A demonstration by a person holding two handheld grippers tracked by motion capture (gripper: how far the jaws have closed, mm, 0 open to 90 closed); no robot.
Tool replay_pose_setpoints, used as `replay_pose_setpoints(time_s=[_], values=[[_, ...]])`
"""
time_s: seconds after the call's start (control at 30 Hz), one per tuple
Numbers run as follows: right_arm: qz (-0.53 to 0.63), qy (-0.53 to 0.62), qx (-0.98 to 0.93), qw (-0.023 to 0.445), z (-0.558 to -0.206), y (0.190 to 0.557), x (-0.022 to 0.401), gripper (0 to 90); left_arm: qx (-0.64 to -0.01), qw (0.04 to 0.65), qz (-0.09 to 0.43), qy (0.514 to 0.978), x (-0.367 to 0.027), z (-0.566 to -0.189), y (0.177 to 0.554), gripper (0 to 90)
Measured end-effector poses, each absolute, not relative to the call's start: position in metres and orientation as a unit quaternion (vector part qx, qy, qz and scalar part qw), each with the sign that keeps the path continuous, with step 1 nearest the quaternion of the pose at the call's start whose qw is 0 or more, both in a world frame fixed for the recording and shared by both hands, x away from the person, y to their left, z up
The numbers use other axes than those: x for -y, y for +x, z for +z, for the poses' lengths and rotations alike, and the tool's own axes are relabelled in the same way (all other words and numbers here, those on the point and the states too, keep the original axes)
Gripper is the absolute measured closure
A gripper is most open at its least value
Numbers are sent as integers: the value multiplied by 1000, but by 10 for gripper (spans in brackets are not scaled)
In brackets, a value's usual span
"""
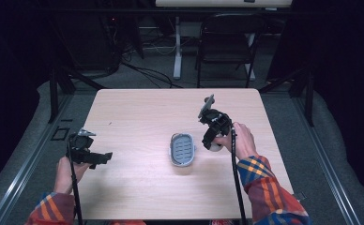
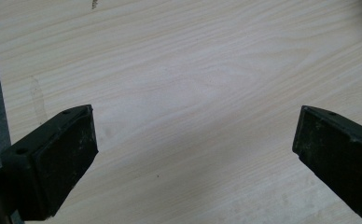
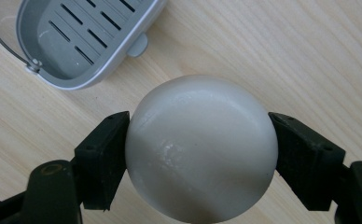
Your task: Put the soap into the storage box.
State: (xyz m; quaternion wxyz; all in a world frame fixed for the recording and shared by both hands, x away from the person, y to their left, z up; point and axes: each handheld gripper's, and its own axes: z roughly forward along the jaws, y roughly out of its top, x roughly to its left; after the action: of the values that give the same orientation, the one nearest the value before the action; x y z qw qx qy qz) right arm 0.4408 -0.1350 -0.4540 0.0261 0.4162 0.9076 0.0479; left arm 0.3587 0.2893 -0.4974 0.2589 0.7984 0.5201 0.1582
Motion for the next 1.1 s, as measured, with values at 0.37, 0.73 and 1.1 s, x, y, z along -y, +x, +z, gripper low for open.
replay_pose_setpoints(time_s=[0.37, 0.73, 1.1], values=[[51, 401, -914, 25, -451, 445, 118, 235, -519, 259, 157, 799, -289, -498, 359, 0], [52, 390, -919, 19, -454, 449, 101, 235, -519, 258, 157, 799, -289, -498, 359, 0], [51, 376, -925, 12, -458, 454, 86, 235, -519, 258, 156, 800, -289, -498, 359, 0]])
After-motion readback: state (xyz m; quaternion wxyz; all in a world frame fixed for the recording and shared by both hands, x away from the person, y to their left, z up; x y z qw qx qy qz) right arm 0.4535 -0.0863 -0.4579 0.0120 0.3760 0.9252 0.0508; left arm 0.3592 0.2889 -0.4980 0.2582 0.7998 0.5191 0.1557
